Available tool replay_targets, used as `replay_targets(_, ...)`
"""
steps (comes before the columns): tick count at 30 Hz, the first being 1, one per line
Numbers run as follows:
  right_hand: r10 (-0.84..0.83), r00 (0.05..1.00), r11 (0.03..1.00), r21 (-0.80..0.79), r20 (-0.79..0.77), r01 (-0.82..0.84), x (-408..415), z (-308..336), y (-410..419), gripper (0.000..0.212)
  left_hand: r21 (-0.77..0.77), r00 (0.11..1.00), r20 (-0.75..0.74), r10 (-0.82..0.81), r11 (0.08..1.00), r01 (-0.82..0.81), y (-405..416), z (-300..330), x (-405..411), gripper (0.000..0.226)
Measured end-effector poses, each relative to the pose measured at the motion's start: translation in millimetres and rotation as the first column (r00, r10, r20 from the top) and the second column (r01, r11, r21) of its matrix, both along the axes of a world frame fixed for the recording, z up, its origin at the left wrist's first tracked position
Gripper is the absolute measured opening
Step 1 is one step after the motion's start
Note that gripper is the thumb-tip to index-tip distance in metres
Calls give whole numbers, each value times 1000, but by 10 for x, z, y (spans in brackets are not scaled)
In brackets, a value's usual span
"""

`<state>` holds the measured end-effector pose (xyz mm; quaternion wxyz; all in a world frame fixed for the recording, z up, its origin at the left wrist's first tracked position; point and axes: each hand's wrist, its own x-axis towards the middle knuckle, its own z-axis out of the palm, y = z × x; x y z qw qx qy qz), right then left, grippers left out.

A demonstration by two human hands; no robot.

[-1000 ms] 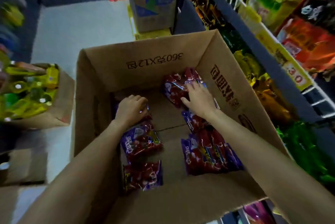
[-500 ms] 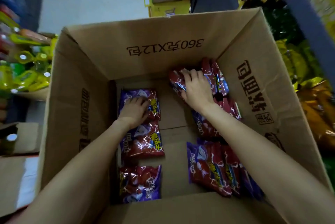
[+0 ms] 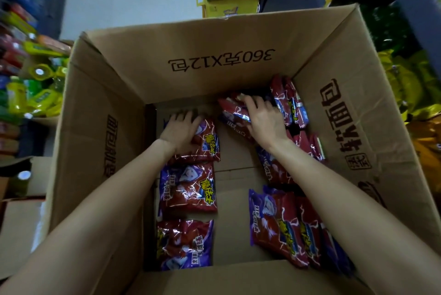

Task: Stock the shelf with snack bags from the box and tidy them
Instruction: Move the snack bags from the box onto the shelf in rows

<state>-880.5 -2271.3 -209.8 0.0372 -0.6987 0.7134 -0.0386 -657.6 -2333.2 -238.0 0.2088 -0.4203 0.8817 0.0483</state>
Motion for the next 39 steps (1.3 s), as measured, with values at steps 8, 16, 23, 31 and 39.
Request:
replay_targets(8, -23, 974, 996, -82, 227, 43, -31, 736, 254, 67, -67, 964, -266, 16, 997, -35, 132, 442, 65, 54)
replay_targets(16, -109, 827, 982, -69, 551, 176, -239, 2037, 1024, 52, -107, 762, -646, 50, 982, -155, 448, 1471, 104, 52)
replay_targets(23, -144, 679, 979, 3, 720, 205, -31, 2445, 1900, 47, 56, 509, -856, 92, 995, -85, 977, 2108, 231, 48)
replay_targets(31, -271, 660, 895, -69, 701, 441, 227, 2560, 2639, 42, 307, 359, -899, 251, 945, 110, 1639, 2452, 94, 48)
replay_targets(39, -282, 607, 796, -172, 743, 580, 265, 3067, 3679, 36, 447, 160, -894, 419, 859, 251, 2220, 2783, -209, 26)
